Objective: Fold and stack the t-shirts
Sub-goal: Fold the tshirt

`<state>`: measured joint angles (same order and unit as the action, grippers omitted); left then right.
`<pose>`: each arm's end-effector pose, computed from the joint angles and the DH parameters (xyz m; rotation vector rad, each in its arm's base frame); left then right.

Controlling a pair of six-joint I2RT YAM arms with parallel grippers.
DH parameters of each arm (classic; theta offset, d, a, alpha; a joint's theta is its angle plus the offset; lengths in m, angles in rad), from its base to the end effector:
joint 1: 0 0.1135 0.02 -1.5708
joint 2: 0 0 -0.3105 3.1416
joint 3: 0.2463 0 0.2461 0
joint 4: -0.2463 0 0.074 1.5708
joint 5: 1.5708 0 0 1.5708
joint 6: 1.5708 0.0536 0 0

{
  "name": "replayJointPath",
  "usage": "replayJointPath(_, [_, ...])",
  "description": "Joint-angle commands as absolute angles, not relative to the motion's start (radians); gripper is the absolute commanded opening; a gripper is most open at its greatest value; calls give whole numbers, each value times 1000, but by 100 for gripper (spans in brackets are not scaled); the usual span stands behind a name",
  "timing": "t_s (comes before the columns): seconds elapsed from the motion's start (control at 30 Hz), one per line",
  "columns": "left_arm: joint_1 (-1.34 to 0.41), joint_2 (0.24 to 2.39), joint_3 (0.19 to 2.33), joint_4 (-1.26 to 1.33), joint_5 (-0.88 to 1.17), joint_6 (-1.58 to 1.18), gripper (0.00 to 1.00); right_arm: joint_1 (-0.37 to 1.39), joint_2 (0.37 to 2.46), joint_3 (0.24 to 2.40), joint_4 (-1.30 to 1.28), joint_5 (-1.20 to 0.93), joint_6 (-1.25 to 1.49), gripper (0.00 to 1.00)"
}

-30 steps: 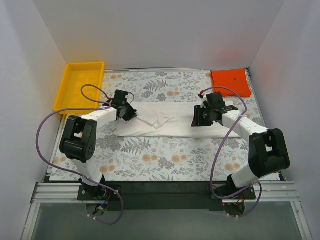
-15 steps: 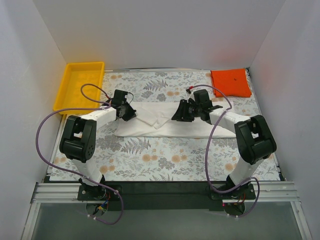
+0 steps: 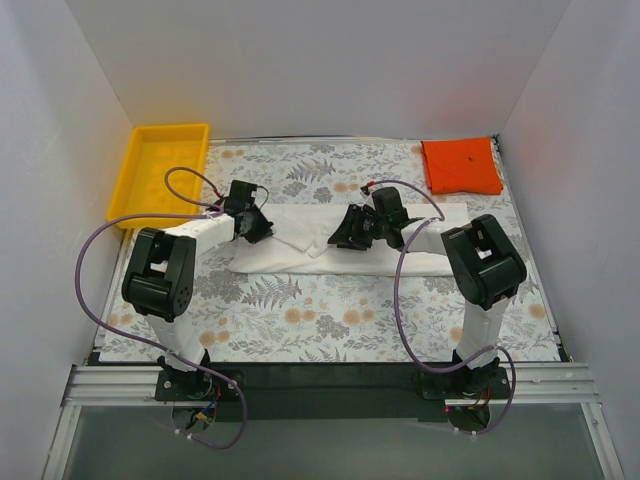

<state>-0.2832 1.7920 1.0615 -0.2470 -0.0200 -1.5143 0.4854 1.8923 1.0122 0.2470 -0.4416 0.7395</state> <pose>0.3625 -0.1044 0.1961 -1.5590 2.1902 -0.6263 0.3565 0.2140 0.1899 0.0331 2.3869 1.1262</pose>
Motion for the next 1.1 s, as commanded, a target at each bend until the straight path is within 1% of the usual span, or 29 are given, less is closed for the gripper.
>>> replayJointPath(0.0, [-278, 1782, 1098, -236, -43, -1496, 2, 497, 1925, 1046, 330, -453, 793, 41])
replayJointPath(0.43, [-270, 1789, 1097, -239, -49, -1488, 1, 515, 1968, 1042, 414, -442, 868, 38])
replayJointPath(0.53, [-264, 1790, 1098, -239, -49, -1486, 0, 515, 1964, 1034, 413, -431, 868, 31])
replayJointPath(0.57, [-262, 1790, 1098, -239, -46, -1486, 0, 514, 1962, 1034, 414, -428, 865, 26])
replayJointPath(0.63, [-255, 1789, 1097, -242, -48, -1483, 0, 515, 1959, 1023, 414, -420, 864, 20])
replayJointPath(0.67, [-255, 1787, 1097, -242, -48, -1483, 0, 515, 1957, 1020, 411, -417, 862, 15])
replayJointPath(0.73, [-250, 1784, 1097, -245, -46, -1483, 0, 512, 1953, 1011, 411, -408, 861, 11])
replayJointPath(0.77, [-249, 1783, 1094, -245, -45, -1482, 0, 512, 1953, 1009, 413, -407, 861, 7])
replayJointPath(0.87, [-247, 1781, 1094, -247, -43, -1482, 0, 506, 1945, 1003, 411, -407, 859, 1])
replayJointPath(1.07, [-247, 1779, 1085, -252, -44, -1485, 0, 495, 1893, 971, 403, -396, 859, 1])
